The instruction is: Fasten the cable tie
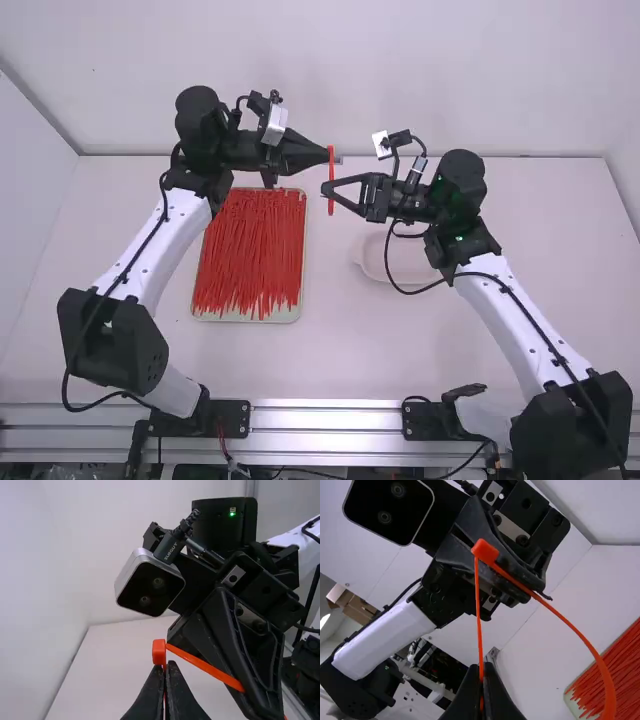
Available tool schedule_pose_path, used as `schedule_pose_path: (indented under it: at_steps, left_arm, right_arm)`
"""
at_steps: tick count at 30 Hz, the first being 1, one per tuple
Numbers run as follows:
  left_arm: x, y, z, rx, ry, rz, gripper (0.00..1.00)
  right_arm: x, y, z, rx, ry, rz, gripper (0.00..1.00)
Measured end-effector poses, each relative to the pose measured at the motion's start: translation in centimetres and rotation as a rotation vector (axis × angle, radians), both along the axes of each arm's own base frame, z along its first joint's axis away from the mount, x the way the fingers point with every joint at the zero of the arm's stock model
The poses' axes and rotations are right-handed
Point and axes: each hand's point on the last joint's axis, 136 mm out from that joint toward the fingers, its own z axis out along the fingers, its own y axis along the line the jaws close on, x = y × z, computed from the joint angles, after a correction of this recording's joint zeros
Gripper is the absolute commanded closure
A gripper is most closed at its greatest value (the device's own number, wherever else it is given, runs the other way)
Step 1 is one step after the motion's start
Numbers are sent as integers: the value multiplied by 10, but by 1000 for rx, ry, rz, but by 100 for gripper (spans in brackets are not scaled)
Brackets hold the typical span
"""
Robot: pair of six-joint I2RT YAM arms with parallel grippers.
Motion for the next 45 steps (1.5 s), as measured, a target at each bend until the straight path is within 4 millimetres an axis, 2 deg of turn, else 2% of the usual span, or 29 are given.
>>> schedule_pose_path:
  at_steps: [10, 25, 42, 45]
  left_arm:
    - [-2, 0, 4, -6, -42, -6, 98]
    - [-3, 0, 3, -4, -38, -17, 98]
    - [-6, -3, 3, -3, -31, -27, 98]
    - [-6, -4, 2, -3, -29, -30, 98]
  right_arm:
    - [-5, 7, 0, 3, 14, 20, 100]
    - [-1, 1, 3, 11, 12, 2, 100]
    - [1, 1, 13, 38, -7, -11, 100]
    - [1, -1, 21, 60, -33, -18, 100]
